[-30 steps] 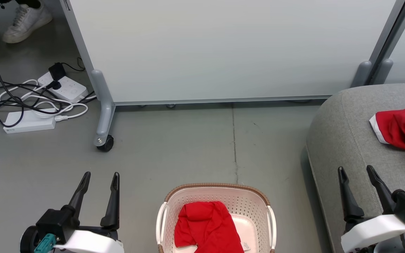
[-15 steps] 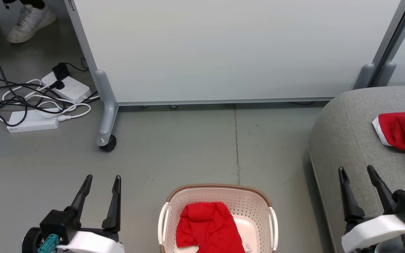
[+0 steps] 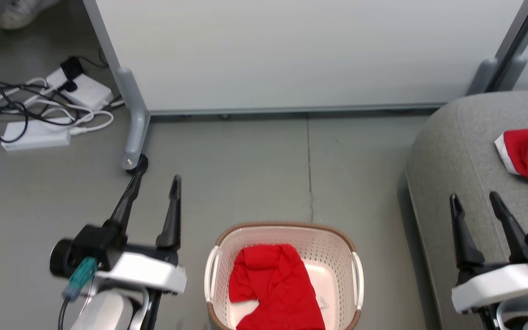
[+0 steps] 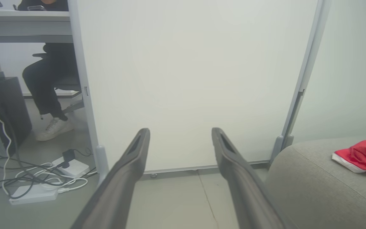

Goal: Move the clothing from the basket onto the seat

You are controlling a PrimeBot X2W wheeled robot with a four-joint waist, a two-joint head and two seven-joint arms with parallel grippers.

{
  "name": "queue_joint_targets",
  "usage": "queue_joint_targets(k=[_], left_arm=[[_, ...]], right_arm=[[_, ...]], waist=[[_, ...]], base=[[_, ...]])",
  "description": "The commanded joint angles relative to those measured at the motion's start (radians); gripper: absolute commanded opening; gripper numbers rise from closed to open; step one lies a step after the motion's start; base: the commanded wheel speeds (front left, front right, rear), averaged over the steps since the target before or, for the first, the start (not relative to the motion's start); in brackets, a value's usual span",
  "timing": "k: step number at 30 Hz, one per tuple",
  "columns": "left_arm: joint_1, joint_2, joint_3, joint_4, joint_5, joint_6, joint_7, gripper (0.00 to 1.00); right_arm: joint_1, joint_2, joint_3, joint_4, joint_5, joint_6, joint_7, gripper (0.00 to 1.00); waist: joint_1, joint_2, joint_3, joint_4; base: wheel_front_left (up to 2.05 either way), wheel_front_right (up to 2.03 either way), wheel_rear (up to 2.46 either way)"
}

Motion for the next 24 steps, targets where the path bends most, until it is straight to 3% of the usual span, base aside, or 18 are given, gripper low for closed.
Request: queue_joint_targets(k=[1,10,12,13,24], left_arm=[[-0.048,-0.011,-0.007,0.010,0.009,-0.005,-0.004,1.00],[-0.311,-0.128,-0.108,0.221,0.039,-0.084,0.001,1.00],[-0.356,-0.145,-0.132,0.294,0.047,-0.103,0.000,1.00],[-0.422,-0.166,-0.172,0.407,0.058,-0.131,0.001,1.00],[-0.642,-0.192,-0.314,0.814,0.081,-0.193,0.081,1.00]], right_arm=[[-0.025,-0.005,0.002,-0.020,-0.009,0.000,0.001,1.00],[-0.155,-0.005,0.010,-0.126,-0.026,0.000,0.003,1.00],[-0.183,-0.004,0.016,-0.141,-0.025,0.000,-0.002,1.00],[-0.225,-0.005,0.032,-0.160,-0.023,0.000,-0.018,1.00],[-0.352,-0.004,0.088,-0.192,0.025,0.000,-0.104,1.00]], waist=[[0.0000,-0.0001,0.055,-0.007],[0.0000,-0.0001,0.344,-0.066],[0.0000,-0.0001,0.402,-0.082],[0.0000,-0.0001,0.484,-0.107],[0.0000,-0.0001,0.742,-0.225]], base=[[0.00,0.00,0.00],[0.00,0.00,0.00],[0.00,0.00,0.00],[0.00,0.00,0.00],[0.00,0.00,0.00]])
